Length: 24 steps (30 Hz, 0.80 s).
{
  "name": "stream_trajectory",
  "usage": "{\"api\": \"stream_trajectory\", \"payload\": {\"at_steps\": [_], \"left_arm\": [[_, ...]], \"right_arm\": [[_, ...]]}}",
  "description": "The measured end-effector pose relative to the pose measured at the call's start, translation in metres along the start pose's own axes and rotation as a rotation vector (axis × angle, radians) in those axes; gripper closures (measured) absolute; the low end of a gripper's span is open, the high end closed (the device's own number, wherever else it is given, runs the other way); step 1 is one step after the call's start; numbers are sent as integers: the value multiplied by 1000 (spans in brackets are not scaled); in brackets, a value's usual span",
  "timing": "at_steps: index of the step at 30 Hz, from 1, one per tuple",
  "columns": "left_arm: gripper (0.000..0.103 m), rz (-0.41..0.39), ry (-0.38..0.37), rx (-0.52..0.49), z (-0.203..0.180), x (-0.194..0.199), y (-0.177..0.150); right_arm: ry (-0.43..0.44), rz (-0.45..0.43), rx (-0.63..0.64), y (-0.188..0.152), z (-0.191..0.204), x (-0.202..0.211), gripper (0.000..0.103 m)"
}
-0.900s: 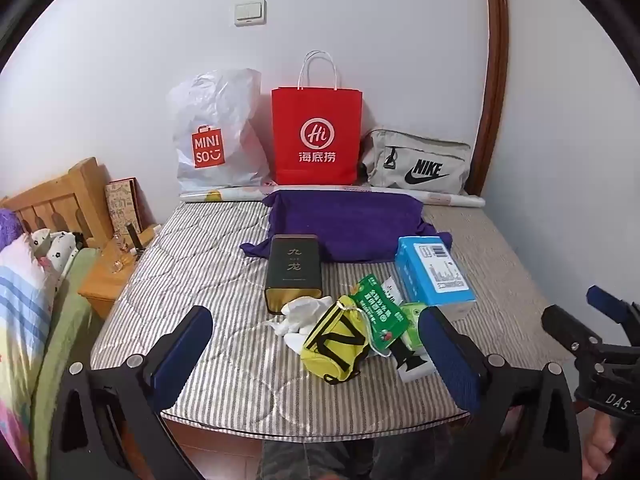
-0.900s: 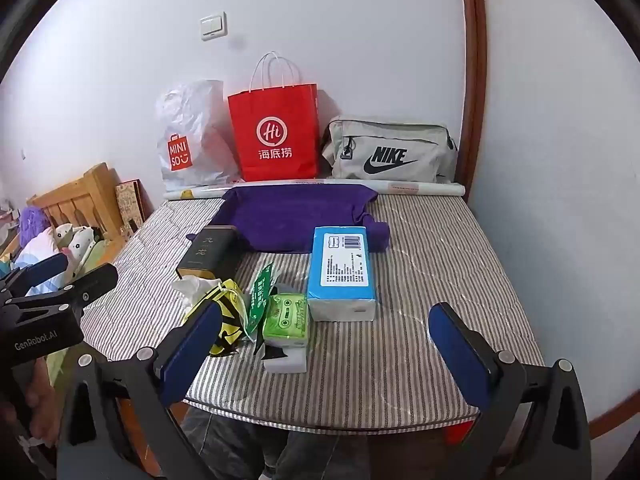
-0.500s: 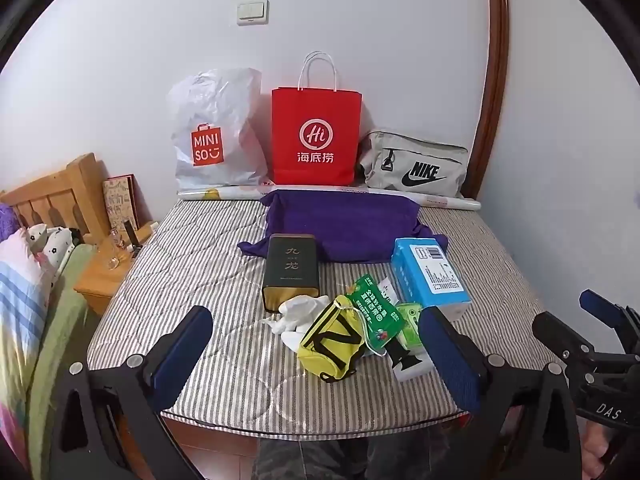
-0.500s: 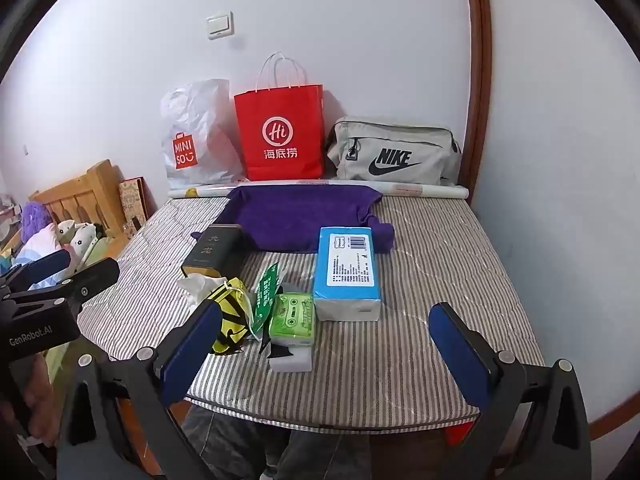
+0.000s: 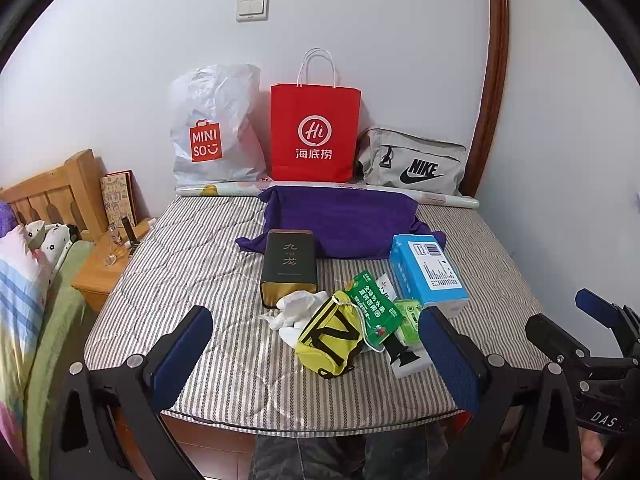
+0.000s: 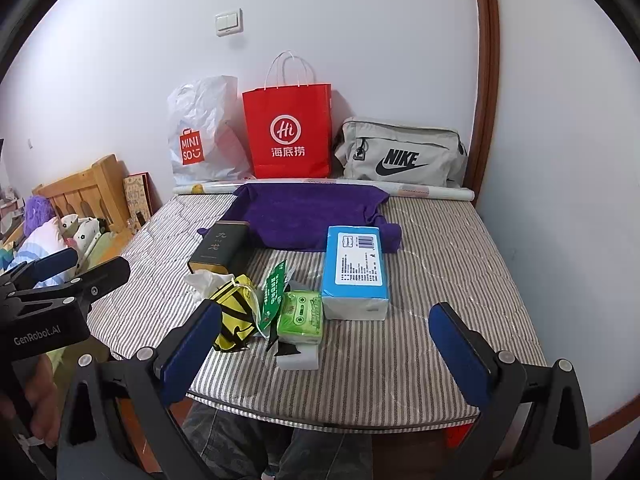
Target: Organize soft objects
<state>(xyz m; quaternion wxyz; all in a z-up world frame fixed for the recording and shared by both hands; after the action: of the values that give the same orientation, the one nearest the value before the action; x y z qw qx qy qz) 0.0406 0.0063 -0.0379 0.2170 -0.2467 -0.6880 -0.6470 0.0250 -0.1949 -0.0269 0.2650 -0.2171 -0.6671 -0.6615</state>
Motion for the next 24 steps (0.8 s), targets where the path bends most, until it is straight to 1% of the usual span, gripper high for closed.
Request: {"api": "stream_trajectory", "payload": {"at_steps": [24], "left_arm": [[0, 0, -4, 4, 5, 1, 0]], "right_arm": [[6, -3, 3, 1, 3, 2, 1]]}}
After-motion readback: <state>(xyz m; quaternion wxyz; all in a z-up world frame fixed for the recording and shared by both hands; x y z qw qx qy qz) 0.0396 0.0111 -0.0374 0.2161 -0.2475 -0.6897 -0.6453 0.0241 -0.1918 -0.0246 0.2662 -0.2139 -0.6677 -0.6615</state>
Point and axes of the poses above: each gripper's, at about its wrist camera, not at the fingertips, and x roughly against the way its jaws point, z to its left, y to its top, the point moved 6 cm from there along -x, roughly the way its jaws point, and after that the axes turned 1 degree about -y, right-handed, at the moved point
